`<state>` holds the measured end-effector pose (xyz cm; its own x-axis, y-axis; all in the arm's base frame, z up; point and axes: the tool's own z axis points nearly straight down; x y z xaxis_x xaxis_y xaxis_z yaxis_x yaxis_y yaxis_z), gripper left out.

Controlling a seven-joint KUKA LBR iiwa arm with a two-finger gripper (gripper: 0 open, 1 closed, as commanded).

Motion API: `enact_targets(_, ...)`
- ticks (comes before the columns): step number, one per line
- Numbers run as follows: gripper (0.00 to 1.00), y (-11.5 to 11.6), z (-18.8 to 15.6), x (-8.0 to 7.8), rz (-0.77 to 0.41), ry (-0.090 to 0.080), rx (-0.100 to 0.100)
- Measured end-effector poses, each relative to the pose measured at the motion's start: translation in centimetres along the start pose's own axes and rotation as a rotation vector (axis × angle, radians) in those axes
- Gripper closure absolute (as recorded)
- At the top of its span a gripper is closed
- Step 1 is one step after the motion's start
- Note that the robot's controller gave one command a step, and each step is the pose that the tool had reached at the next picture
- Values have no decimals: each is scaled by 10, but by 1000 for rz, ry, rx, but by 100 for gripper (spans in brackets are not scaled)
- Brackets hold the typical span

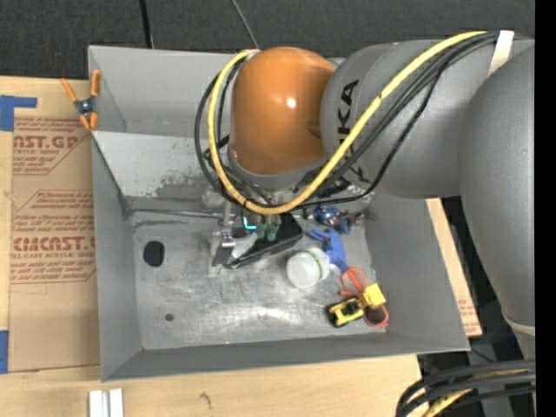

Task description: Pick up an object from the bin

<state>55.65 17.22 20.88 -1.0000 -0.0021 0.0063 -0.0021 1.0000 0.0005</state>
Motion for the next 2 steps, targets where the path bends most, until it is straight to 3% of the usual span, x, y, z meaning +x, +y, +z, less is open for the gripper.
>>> enact_targets(1,0,-1,-4,-2,1,-7,-1)
enact_targets(2,0,-20,5,-5,-80,-10,-3)
